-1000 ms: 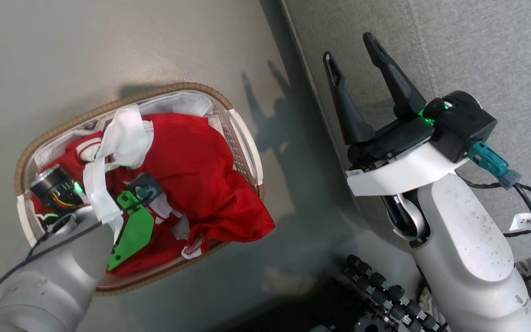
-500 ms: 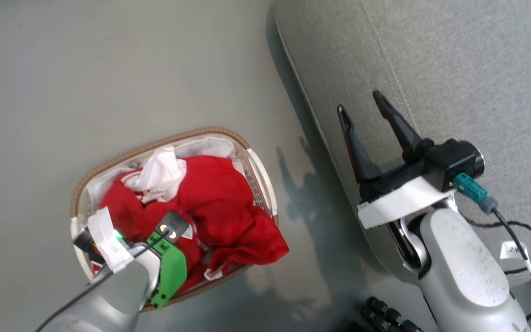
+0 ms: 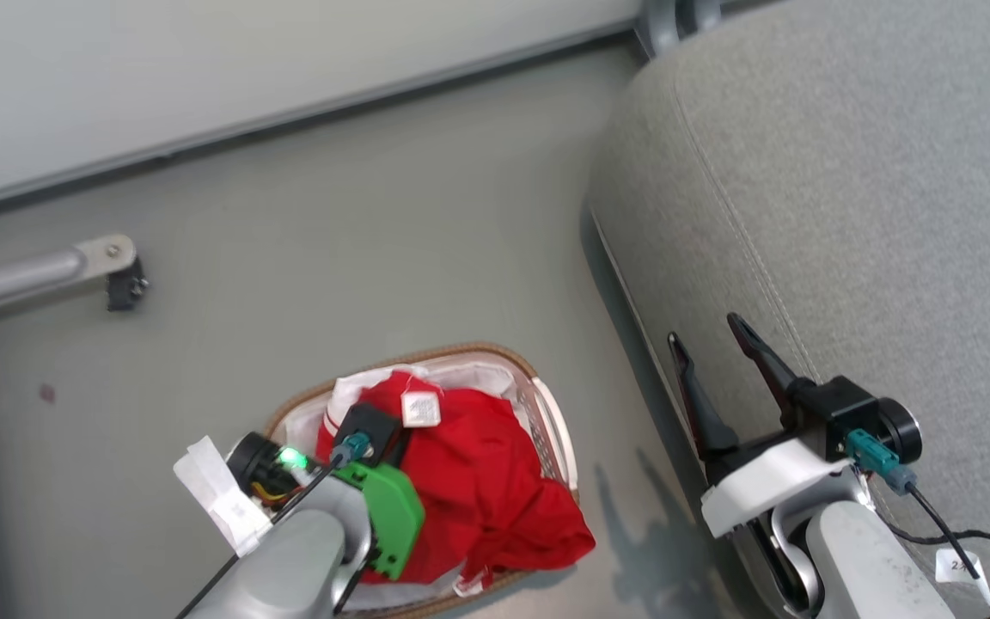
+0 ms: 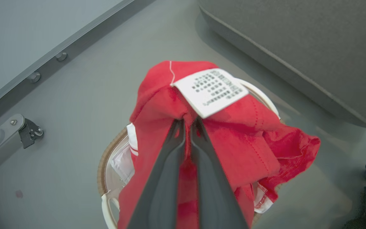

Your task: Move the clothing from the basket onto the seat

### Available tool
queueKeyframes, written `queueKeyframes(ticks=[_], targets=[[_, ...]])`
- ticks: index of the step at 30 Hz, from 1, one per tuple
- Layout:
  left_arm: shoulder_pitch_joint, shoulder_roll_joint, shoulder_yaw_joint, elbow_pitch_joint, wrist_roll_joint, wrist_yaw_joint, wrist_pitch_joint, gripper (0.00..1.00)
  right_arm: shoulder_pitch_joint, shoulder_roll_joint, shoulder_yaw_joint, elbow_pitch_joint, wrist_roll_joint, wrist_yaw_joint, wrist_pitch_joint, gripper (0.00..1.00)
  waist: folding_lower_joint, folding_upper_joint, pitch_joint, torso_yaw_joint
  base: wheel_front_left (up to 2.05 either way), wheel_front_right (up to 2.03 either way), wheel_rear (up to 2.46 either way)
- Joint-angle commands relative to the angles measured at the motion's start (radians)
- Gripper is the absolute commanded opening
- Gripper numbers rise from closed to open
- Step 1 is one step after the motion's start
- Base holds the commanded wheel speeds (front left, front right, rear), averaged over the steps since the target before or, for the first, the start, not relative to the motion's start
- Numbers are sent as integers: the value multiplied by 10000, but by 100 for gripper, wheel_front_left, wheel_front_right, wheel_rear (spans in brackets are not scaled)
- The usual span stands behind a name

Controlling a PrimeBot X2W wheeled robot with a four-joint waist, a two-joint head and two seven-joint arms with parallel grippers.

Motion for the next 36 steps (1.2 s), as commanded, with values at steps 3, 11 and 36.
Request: queueKeyframes(ticks=[3,11,36], targets=[[669,223,761,-1453,-61,356,-49,0,509,-128,9,61,-41,-6,-22,100,1,0,-1782,1135,0,0,0],[2066,287,2913,-4511,262,697,-55,0,1178,-276,116,122,79,-6,-21,100,1,0,-2559,1462,0,0,0],[2232,-207,4474,-7956,218,-52,-55,0,44,-1079,3528,720,457,-6,-21,100,1,0,-2587,2010,0,0,0]])
